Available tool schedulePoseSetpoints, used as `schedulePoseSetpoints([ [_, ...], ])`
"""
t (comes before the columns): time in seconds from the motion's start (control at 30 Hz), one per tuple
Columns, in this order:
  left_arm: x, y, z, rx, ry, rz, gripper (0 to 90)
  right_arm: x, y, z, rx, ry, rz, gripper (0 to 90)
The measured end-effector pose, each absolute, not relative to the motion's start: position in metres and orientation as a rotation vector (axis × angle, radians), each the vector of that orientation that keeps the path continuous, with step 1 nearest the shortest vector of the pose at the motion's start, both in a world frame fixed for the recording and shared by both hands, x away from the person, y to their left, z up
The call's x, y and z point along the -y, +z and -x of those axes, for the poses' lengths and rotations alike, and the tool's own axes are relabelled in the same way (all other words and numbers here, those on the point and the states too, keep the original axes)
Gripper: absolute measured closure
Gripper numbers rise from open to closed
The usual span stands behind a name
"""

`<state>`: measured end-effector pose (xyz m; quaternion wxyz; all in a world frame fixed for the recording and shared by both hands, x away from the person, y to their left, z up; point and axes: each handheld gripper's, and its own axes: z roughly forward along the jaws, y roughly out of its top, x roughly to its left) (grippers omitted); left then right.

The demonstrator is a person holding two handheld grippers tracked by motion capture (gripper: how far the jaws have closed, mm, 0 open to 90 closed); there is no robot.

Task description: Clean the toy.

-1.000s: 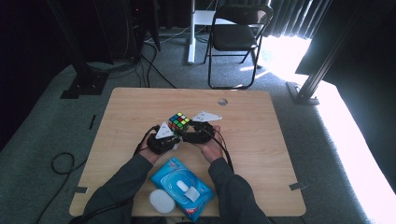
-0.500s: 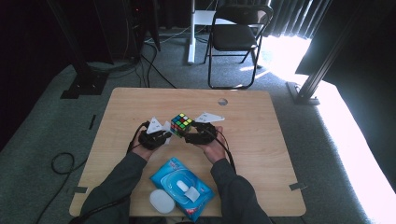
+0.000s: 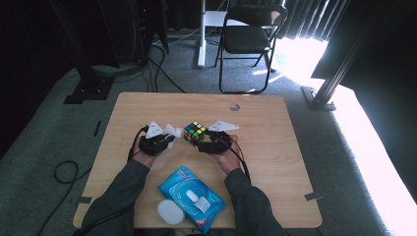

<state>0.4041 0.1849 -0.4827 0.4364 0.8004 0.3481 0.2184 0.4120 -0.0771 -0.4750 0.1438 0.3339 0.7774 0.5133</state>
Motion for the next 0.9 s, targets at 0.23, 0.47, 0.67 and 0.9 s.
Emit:
schedulePoseSetpoints([
  [0.23, -0.189, -0.482, -0.404, -0.874, 0.546, -1.985, 84.9, 0.078, -0.478, -0.413, -2.245, 1.453, -0.956, 34.4],
  [0.47, -0.192, -0.482, -0.403, -0.875, 0.542, -1.979, 84.9, 0.080, -0.486, -0.413, -2.257, 1.420, -0.950, 34.4],
  [0.67, -0.194, -0.483, -0.402, -0.879, 0.536, -1.972, 84.8, 0.081, -0.490, -0.415, -2.261, 1.401, -0.948, 34.4],
  [0.9, -0.196, -0.482, -0.401, -0.881, 0.537, -1.968, 84.8, 0.080, -0.493, -0.416, -2.265, 1.390, -0.954, 34.4],
])
